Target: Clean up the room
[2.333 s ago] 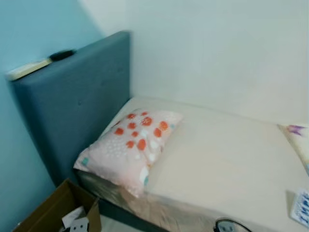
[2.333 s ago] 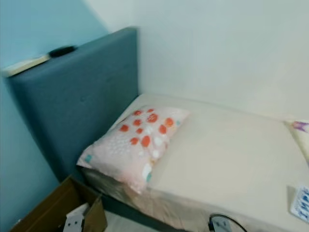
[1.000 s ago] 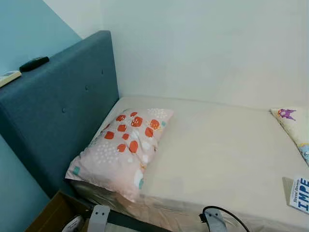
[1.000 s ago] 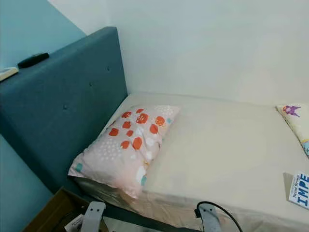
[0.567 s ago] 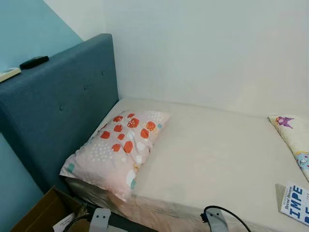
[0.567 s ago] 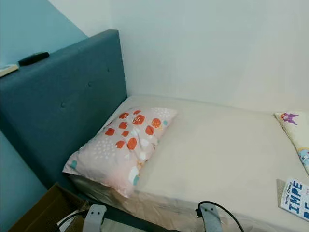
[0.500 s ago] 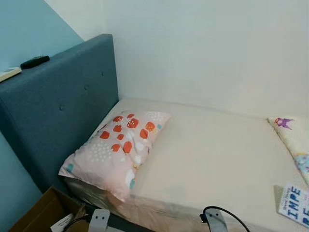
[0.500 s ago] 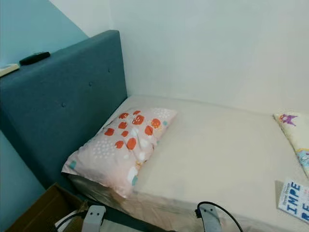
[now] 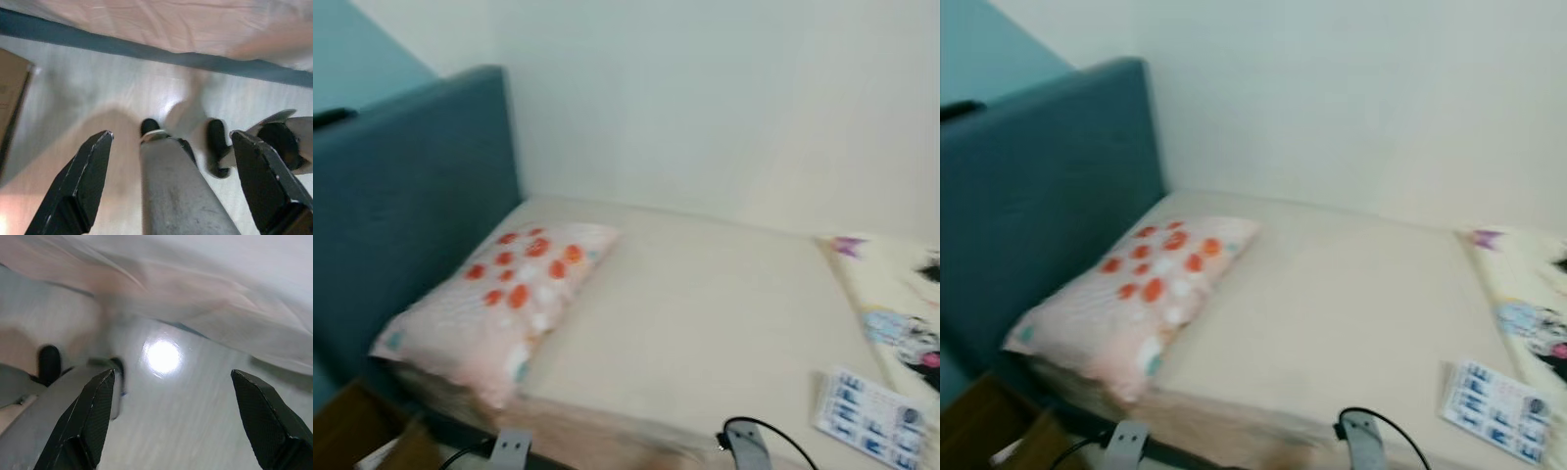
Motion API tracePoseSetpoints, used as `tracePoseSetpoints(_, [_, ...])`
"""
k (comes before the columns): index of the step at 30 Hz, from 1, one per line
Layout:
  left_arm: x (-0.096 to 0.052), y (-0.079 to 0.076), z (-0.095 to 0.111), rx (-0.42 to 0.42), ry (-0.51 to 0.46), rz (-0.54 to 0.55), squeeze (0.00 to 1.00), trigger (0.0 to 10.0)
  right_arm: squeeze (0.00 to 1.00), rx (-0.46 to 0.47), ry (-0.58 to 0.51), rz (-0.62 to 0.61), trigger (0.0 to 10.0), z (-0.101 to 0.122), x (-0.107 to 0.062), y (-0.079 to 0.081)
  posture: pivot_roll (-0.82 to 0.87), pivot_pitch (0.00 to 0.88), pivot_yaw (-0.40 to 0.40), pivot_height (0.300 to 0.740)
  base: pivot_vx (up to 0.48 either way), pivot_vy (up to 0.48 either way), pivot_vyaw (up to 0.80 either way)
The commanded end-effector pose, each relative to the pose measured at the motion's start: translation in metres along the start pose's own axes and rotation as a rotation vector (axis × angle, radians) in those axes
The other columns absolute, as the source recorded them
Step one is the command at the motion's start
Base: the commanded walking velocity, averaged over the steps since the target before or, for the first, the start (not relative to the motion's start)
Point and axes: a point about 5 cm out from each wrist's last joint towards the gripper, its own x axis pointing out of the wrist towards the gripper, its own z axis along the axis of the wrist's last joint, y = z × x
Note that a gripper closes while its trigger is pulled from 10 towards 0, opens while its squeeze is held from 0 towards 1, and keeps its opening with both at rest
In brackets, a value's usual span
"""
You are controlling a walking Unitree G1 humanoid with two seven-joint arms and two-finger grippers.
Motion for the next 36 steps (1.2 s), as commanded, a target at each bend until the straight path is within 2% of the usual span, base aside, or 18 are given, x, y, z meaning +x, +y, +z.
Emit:
tracePoseSetpoints(1, [0.000,-0.002,0.000,0.007,0.005,-0.007,0.00,10.0,0.00,0.004,-0.006,-0.008,10.0,0.003,0.000,-0.003,-0.03,0.000,-0.039,0.710,0.000,-0.450,0.00])
tracePoseSetpoints(19, [0.000,0.000,-0.001,0.011,0.010,-0.007,0.00,10.0,0.00,0.056,-0.010,-0.036,10.0,0.002,0.000,-0.004,-0.03,0.000,-0.025,0.710,0.000,-0.441,-0.04])
tracePoseSetpoints(27, [0.000,0.002,-0.002,0.001,0.013,0.007,0.00,10.0,0.00,0.097,-0.027,-0.048,10.0,0.004,0.000,-0.005,-0.03,0.000,-0.023,0.710,0.000,0.000,-0.76])
tracePoseSetpoints(31, [-0.001,0.002,-0.002,0.000,0.015,0.008,0.00,10.0,0.00,0.122,-0.057,-0.047,10.0,0.009,0.000,-0.006,-0.03,0.000,-0.024,0.710,0.000,0.000,0.00])
tracePoseSetpoints(33, [-0.001,0.003,-0.003,0.002,0.019,0.010,0.00,10.0,0.00,0.144,-0.096,-0.043,10.0,0.022,0.000,-0.009,-0.03,0.000,-0.025,0.710,0.000,0.000,0.00])
tracePoseSetpoints(36, [-0.001,0.003,-0.004,0.004,0.020,0.010,0.00,10.0,0.00,0.146,-0.115,-0.042,10.0,0.028,0.000,-0.011,-0.03,0.000,-0.024,0.710,0.000,0.000,0.00])
